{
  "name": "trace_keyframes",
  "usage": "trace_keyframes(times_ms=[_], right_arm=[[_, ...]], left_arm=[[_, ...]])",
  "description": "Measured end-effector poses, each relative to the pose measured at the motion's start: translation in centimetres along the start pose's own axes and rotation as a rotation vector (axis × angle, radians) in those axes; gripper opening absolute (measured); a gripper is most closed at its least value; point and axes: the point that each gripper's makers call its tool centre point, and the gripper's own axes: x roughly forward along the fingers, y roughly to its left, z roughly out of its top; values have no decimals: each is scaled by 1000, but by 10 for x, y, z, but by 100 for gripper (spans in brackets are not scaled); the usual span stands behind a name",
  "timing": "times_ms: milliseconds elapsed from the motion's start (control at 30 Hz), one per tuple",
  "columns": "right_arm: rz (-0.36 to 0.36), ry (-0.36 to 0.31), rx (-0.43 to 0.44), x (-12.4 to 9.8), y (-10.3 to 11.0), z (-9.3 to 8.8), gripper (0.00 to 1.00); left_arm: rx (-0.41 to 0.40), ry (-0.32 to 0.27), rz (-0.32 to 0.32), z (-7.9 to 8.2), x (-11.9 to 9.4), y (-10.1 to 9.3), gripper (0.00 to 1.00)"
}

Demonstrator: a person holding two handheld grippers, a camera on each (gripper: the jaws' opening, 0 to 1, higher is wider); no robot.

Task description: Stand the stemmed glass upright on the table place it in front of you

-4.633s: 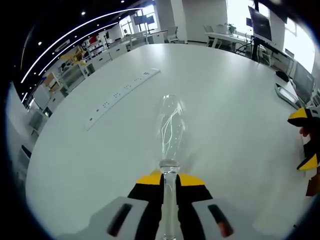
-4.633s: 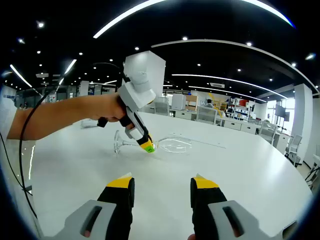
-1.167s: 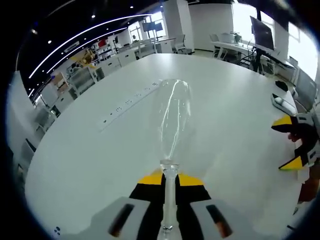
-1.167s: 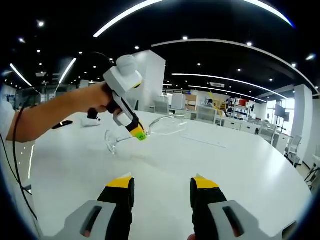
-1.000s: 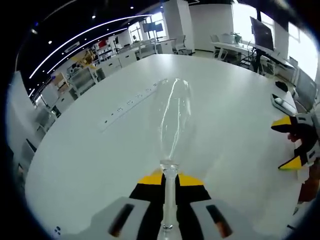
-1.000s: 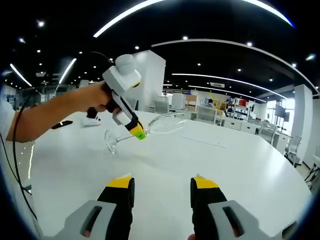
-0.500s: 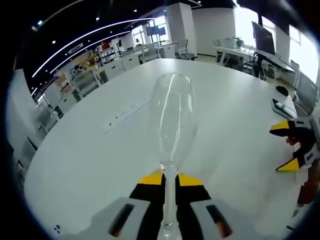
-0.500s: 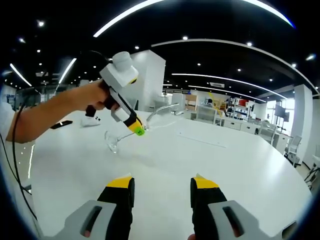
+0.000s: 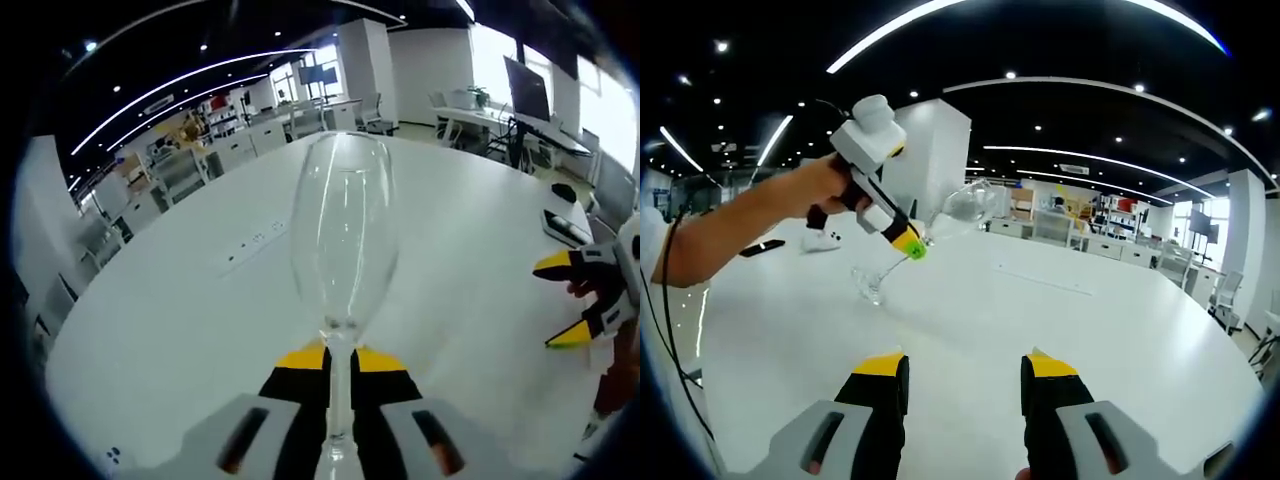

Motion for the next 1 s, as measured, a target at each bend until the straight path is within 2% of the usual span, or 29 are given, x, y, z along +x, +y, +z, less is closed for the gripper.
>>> trace_keyframes(times_ms=[367, 800, 1000], right_arm=[[1, 2, 0, -1, 1, -1, 48], [0, 2, 0, -1, 1, -1, 48], [0, 0, 1, -1, 0, 0, 48]], left_arm=[[1, -15, 11, 3, -5, 3, 7], [-4, -76, 14, 16, -21, 1, 7], [-22, -102, 5, 16, -24, 0, 7]])
